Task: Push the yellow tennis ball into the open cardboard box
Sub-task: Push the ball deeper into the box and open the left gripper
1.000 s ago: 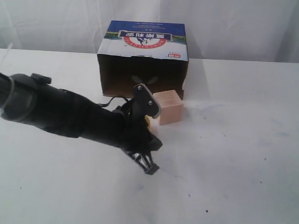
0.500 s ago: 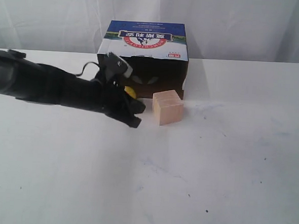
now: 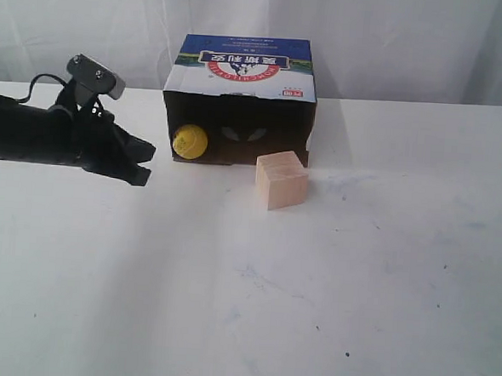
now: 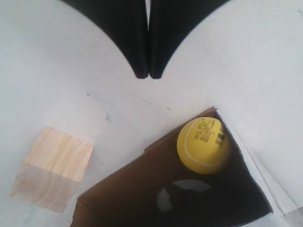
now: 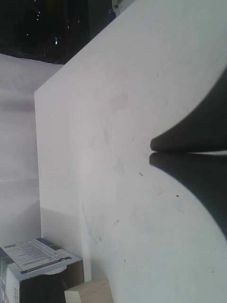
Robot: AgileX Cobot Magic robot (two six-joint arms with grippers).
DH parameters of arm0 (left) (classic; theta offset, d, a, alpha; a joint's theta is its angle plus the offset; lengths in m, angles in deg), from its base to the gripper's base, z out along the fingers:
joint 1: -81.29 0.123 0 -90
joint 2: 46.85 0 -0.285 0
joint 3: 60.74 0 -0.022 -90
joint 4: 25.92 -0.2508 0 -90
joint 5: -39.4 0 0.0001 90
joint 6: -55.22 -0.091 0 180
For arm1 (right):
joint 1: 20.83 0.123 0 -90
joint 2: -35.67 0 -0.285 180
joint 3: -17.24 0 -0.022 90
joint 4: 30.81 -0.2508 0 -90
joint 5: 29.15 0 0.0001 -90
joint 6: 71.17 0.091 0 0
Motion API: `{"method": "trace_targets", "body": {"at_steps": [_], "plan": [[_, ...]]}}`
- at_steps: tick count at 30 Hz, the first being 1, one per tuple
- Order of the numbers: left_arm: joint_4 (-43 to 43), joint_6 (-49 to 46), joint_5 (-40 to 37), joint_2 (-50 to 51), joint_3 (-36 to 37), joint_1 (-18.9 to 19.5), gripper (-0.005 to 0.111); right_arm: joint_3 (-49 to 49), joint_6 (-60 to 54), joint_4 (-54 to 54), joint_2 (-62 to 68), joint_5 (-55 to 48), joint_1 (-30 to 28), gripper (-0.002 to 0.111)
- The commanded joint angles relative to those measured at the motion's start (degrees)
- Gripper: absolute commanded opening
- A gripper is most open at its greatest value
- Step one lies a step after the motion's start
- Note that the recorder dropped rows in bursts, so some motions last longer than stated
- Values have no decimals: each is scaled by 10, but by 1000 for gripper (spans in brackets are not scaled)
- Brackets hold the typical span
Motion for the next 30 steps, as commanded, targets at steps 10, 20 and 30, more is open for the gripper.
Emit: {"method": "trace_targets", "body": {"at_steps": [10, 20, 30], "plan": [[12, -73, -125, 209, -166, 3, 0, -1, 1, 0, -4, 4, 0, 0], [12, -74, -113, 287, -300, 3, 0, -1, 1, 0, -4, 4, 0, 0], [12, -43, -142, 252, -284, 3, 0, -1, 1, 0, -4, 4, 0, 0]]}}
